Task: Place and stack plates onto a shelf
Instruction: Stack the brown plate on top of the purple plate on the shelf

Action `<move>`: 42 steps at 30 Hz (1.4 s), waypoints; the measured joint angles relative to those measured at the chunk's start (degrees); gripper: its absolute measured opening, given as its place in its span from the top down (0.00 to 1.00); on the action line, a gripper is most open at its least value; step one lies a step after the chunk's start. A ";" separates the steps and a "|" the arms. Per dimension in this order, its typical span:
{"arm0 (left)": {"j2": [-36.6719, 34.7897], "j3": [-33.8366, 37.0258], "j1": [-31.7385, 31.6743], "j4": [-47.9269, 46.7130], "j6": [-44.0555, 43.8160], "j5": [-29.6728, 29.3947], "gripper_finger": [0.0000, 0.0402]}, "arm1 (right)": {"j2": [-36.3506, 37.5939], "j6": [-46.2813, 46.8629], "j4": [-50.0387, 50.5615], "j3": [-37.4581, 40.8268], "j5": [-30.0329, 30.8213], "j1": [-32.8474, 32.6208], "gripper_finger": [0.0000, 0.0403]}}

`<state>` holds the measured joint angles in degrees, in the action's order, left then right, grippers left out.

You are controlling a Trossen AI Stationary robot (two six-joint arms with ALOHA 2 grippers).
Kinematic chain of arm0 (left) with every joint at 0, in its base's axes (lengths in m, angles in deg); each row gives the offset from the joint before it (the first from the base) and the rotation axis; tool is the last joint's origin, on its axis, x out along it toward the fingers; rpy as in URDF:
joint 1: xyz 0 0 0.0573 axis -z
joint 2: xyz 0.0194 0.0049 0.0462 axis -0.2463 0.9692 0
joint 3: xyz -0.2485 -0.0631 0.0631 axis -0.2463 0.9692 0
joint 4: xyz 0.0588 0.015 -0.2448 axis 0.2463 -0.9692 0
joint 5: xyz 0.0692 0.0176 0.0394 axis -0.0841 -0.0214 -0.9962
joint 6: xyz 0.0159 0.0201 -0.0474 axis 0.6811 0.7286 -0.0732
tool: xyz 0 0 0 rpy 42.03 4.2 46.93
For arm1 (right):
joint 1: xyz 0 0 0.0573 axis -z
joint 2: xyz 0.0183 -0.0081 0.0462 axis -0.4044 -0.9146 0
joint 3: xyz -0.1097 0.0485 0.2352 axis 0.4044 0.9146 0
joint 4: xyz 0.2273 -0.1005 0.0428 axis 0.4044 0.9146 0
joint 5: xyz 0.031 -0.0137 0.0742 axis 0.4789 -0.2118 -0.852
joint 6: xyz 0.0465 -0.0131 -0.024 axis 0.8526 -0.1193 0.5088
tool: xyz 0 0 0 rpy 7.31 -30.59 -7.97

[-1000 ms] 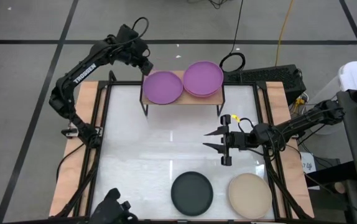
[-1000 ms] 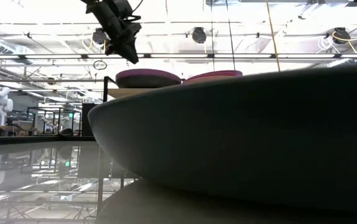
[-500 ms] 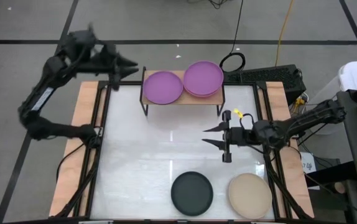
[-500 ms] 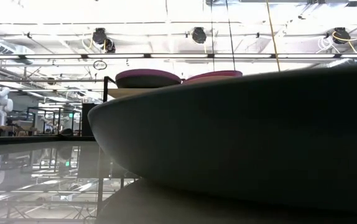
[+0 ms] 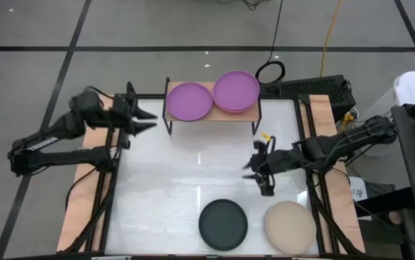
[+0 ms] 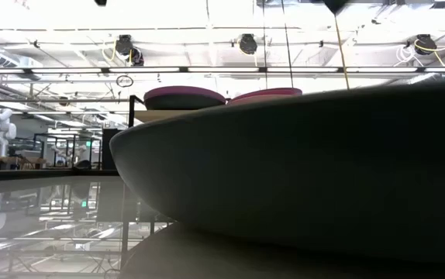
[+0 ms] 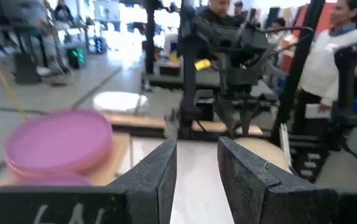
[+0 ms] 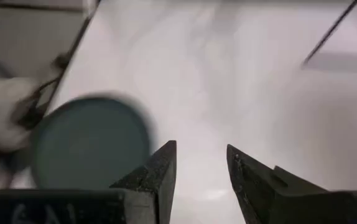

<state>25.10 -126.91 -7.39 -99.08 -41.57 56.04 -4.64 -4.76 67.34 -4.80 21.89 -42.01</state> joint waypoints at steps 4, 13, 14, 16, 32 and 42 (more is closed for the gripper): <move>-2.39 8.26 2.24 4.97 -3.39 -0.61 0.70 | -0.65 7.98 0.97 5.98 -9.35 -1.22 0.69; -1.54 21.97 9.10 22.68 -7.03 -0.61 0.70 | -0.63 15.12 -0.82 21.39 -16.02 -6.12 0.69; -1.34 22.99 9.75 24.68 -7.16 -0.64 0.70 | -0.63 15.45 -0.69 22.45 -16.02 -6.58 0.69; -1.00 24.74 10.97 26.96 -7.26 -1.17 0.70 | -0.65 15.58 -0.63 23.72 -16.02 -7.68 0.69; 0.14 27.98 17.63 28.85 -6.85 -8.59 0.70 | -0.65 14.00 0.16 24.33 -15.94 -15.65 0.69; 1.23 27.98 18.66 28.84 -6.04 -8.63 0.70 | -0.65 18.65 -4.28 30.81 -15.96 -17.90 0.69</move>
<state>26.33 -98.93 11.28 -70.24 -47.61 47.40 -5.29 13.89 63.06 26.01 5.93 -59.91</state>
